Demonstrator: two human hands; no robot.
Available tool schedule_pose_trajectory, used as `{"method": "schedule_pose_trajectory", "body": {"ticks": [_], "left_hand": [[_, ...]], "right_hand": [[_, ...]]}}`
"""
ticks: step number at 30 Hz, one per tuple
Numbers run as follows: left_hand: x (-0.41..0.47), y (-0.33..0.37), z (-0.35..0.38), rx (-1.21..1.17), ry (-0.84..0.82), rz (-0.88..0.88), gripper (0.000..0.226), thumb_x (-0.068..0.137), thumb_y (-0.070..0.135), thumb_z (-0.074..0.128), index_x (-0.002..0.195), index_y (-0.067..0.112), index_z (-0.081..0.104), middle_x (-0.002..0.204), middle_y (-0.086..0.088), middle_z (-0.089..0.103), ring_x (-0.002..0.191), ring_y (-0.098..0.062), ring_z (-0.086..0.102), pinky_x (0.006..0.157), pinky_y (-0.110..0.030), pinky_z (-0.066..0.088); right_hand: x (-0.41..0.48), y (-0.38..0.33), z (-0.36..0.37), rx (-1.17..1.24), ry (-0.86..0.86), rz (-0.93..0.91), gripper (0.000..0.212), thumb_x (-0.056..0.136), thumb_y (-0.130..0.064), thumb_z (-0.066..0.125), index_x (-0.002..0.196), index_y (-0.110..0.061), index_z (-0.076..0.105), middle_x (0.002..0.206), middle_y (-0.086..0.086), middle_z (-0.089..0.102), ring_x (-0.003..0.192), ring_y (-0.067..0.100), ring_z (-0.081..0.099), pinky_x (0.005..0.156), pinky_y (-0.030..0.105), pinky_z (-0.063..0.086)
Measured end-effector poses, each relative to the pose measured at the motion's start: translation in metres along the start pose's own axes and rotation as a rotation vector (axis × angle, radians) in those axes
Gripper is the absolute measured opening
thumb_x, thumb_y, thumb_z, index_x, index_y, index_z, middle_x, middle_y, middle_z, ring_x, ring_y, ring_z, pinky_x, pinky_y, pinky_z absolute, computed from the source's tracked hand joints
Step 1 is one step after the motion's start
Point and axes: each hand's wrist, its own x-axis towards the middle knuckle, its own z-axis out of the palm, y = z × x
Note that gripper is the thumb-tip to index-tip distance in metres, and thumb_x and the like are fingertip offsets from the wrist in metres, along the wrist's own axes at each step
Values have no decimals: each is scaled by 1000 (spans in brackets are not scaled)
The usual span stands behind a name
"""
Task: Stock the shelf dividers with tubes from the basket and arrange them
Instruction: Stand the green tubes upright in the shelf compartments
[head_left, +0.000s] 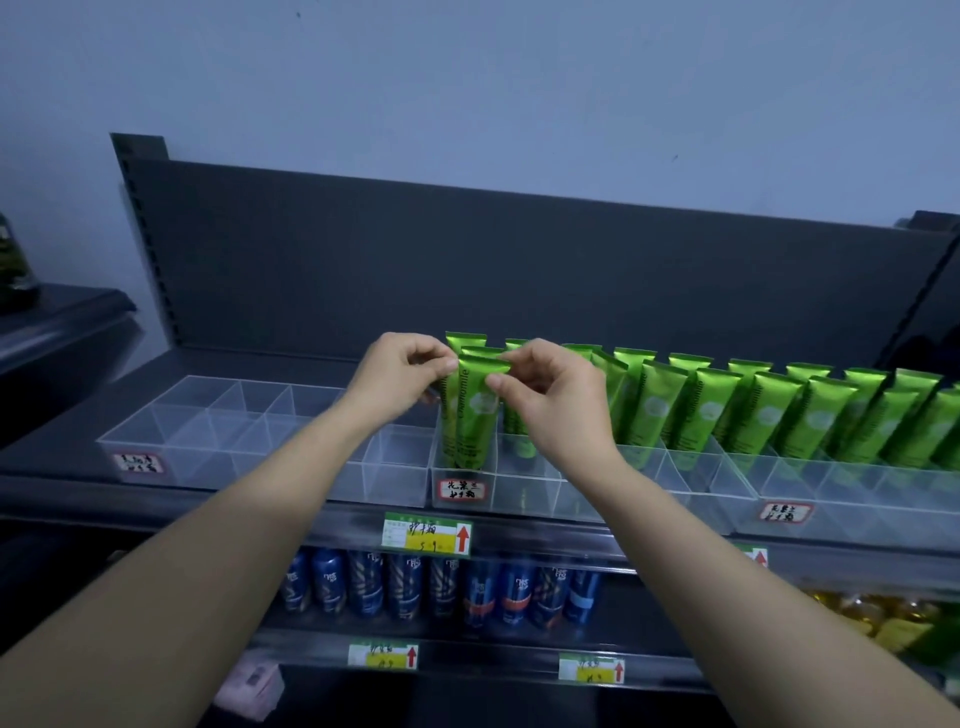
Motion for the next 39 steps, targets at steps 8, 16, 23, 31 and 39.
{"method": "schedule_pose_trajectory", "body": {"ticks": [8,16,23,31,39], "left_hand": [[-1,4,-1,42,-31,21,18,86,10,68,72,22,69,69,0,66,61,-12,61,56,-27,52],[0,4,-1,94,-26,23,14,86,15,68,74,24,69,74,-1,67,67,-19,63,64,-37,58],[-5,10,0,168,-2,83,4,85,20,69,83,23,70,74,10,66,66,-1,57,63,-20,47],[-2,53,20,488,88,373,14,89,25,59,95,20,72,95,2,67,94,-19,59,88,-38,46],[-23,75,95,916,-173,709,32,94,36,50,110,16,67,113,0,63,114,-22,50,97,-38,37]], "right_hand": [[-6,11,12,-103,-39,68,12,78,-17,78,85,-17,68,69,-8,66,67,9,64,70,26,55],[-6,15,16,-106,-25,81,14,78,-20,77,89,-18,69,74,-4,70,70,11,67,71,27,56],[-9,15,14,-149,-41,85,26,80,-24,76,104,-20,67,77,-5,67,70,5,62,67,15,49],[-22,9,-14,-285,4,56,31,80,-20,75,110,-17,66,83,-4,69,76,10,65,78,29,53],[-67,27,-99,-854,98,99,29,88,-28,62,116,-21,62,104,-2,66,102,19,58,74,35,49]]}}
